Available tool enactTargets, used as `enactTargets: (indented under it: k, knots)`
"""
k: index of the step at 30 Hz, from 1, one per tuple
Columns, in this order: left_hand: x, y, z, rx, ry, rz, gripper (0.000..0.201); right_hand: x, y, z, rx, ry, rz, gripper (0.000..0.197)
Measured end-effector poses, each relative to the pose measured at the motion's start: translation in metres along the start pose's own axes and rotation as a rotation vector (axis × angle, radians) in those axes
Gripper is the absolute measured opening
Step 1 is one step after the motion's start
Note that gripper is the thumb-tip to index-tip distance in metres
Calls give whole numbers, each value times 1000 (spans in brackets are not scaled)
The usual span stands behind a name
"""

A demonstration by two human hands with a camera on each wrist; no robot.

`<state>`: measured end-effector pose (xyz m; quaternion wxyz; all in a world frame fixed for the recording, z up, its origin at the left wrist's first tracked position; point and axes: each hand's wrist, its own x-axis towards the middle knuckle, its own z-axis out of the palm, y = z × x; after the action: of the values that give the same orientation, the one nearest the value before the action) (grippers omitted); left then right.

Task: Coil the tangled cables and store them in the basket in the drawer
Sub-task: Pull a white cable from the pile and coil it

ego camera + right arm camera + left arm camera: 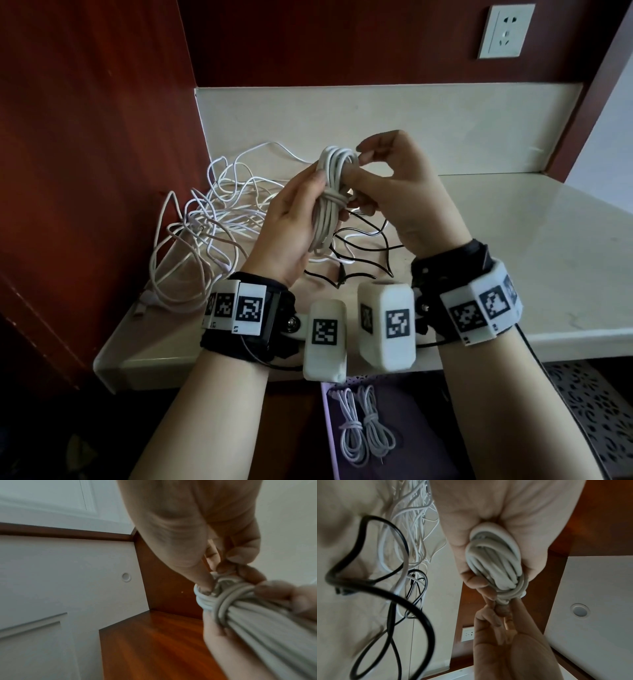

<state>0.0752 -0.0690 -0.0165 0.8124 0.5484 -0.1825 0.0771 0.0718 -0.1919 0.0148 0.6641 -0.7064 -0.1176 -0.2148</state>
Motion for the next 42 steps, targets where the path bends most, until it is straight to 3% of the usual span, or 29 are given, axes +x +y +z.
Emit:
enactTargets:
  k: [7, 11, 15, 20, 26, 32, 37, 39, 42]
  knots:
    - [4, 2, -2, -43, 27, -15, 36, -3, 0, 9, -31, -9, -102, 13]
    - [4, 2, -3, -54, 54, -16, 34, -3, 3, 13, -52, -18, -113, 24]
    - [2, 3, -1, -82, -8, -23, 33, -6, 0, 13, 162, -3, -42, 10]
    - [2, 2, -2, -59, -37, -9, 36, -6, 4, 10, 200, -37, 11, 17]
    - [1, 3, -1, -38, -3, 33, 31, -3, 2, 3, 227, -111, 50, 12]
    - [-1, 4, -1, 8, -21, 59, 34, -4, -1, 2, 117, -83, -2, 17]
    - [0, -3, -1, 49, 56, 64, 12, -4, -1, 1, -18, -72, -16, 18]
    - [0, -5, -1, 92, 44, 65, 8, -3, -1, -2, 14, -81, 22, 20]
    - [0, -7, 0, 134, -9, 78, 6, -1, 3, -8, 203, -99, 201, 23]
